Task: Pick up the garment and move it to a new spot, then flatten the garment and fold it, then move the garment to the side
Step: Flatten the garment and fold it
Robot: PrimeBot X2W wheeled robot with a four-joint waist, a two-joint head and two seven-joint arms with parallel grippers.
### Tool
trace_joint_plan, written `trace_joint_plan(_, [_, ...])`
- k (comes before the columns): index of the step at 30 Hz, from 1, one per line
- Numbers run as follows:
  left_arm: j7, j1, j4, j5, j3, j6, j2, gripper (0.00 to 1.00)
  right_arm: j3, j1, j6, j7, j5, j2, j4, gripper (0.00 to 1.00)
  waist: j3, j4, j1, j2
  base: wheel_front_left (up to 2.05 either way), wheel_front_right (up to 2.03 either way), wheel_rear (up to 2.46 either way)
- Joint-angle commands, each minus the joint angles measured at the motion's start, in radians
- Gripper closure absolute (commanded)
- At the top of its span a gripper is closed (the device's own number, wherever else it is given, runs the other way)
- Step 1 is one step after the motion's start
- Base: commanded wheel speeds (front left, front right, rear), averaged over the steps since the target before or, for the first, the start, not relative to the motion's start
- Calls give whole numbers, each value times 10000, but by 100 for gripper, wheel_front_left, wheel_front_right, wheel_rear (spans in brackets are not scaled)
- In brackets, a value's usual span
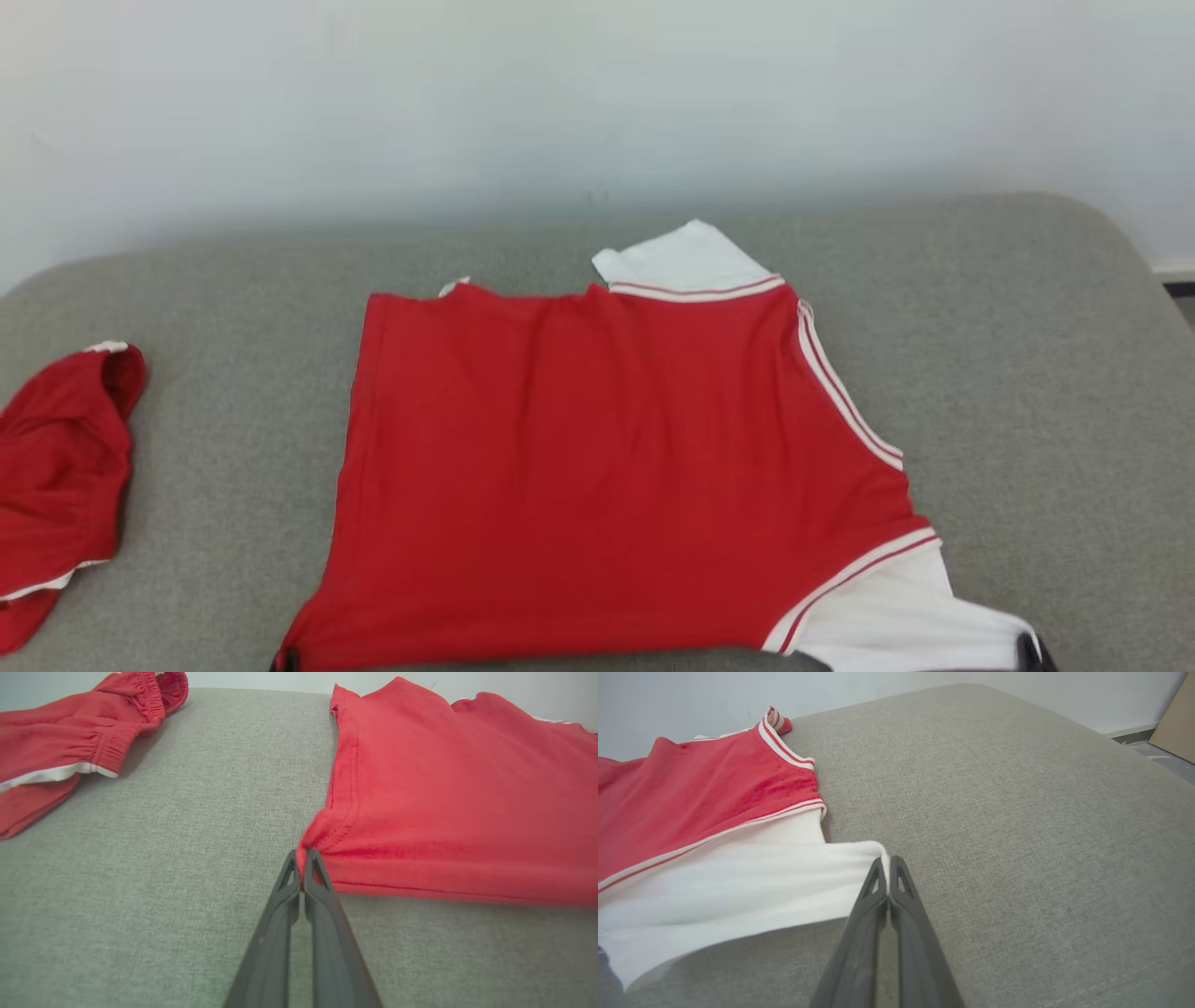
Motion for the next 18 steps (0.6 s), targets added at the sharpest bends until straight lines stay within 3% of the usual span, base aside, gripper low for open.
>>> trace_joint_plan(1, [-30,221,44,10,171,13,97,100,-25,251,-51,-50,86,-49,9,100,-432,-48,3,3,0,0,0])
trace_joint_plan(10, [-29,1116,35,31,113,-78,61,100,-8,1185,-51,-50,112,-29,-250,100,-751,-51,3,3,0,0,0])
trace_joint_plan(18, [-29,981,-876,-113,-102,-148,50,100,334,824,-49,-49,262,-94,-1539,100,-515,-59,3,3,0,0,0])
